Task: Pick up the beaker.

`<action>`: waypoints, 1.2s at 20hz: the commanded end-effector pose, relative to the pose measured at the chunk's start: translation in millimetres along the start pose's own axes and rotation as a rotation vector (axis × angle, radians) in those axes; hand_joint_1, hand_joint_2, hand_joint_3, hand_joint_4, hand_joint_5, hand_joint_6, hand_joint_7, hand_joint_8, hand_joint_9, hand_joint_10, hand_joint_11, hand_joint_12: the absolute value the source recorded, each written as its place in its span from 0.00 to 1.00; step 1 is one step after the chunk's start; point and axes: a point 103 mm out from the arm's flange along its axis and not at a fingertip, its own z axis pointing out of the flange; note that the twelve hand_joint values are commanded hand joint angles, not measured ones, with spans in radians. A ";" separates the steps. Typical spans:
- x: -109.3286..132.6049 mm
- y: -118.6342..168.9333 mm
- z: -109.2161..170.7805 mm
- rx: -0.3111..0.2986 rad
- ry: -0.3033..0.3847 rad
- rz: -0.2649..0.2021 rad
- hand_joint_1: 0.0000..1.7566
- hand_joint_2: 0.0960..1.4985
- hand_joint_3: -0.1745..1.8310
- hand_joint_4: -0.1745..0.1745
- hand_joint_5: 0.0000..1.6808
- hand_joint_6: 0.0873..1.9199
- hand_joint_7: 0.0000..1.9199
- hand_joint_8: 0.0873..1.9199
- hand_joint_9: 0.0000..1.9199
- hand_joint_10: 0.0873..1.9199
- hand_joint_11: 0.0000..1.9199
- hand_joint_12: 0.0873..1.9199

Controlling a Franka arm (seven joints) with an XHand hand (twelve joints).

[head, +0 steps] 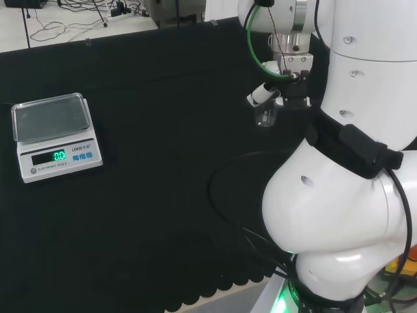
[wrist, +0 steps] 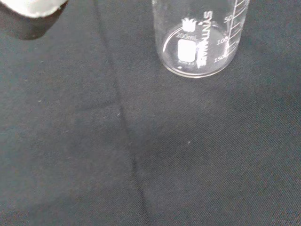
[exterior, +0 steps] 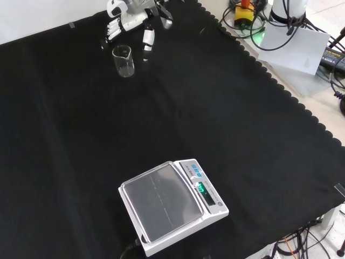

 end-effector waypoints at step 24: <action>-17.0 42.5 23.6 0.079 -0.085 0.019 0.39 0.44 0.18 0.61 0.07 0.00 0.02 0.35 0.05 0.44 0.00 0.63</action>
